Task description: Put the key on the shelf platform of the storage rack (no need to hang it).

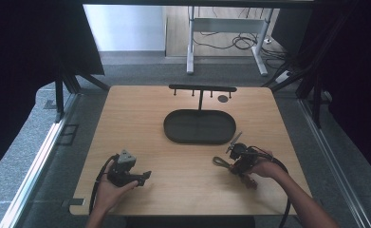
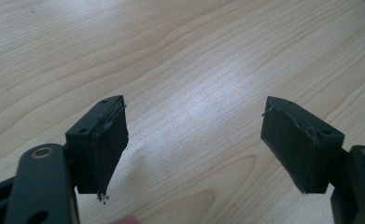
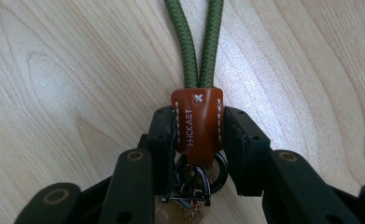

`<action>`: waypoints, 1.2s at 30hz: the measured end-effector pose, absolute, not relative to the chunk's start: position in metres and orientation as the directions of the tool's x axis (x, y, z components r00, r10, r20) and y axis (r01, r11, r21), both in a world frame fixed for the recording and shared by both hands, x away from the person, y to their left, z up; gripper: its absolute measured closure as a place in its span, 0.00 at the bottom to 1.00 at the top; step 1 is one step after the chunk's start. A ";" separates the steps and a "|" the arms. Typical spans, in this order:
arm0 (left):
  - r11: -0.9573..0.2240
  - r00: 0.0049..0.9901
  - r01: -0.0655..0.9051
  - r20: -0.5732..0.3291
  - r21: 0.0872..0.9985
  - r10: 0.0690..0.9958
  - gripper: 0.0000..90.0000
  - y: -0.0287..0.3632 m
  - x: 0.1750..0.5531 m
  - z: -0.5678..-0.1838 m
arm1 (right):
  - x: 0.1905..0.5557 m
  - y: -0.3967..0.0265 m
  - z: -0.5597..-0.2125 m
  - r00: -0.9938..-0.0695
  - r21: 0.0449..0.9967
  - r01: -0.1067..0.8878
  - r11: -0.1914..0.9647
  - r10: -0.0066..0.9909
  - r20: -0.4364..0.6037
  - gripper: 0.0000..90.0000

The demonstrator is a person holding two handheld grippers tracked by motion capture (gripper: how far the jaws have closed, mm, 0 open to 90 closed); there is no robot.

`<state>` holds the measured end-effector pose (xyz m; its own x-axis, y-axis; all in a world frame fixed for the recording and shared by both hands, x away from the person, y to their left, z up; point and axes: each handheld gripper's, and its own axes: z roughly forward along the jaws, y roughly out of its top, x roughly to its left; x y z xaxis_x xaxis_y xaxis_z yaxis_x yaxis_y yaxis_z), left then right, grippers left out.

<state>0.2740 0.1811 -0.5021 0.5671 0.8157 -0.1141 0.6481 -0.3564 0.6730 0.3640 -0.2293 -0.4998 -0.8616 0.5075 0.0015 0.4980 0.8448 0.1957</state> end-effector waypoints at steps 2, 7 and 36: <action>-0.356 0.567 0.648 -0.114 0.673 0.816 0.26 0.181 0.274 -0.502 | 0.364 -0.229 -0.500 -0.861 0.194 0.500 0.844 0.509 0.002 0.73; -0.356 0.566 0.648 -0.112 0.674 0.817 0.26 0.182 0.274 -0.502 | 0.365 -0.228 -0.499 -0.865 0.182 0.494 0.850 0.503 0.000 0.74; -0.356 0.566 0.644 -0.110 0.677 0.817 0.26 0.184 0.274 -0.501 | 0.384 -0.234 -0.413 -0.869 0.268 0.453 0.850 0.488 -0.081 0.74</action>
<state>0.2740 0.1842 -0.5008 0.5665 0.8167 -0.1102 0.6443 -0.3555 0.6771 0.3843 -0.2336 -0.4127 -0.8690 0.4883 -0.0806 0.4529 0.8503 0.2681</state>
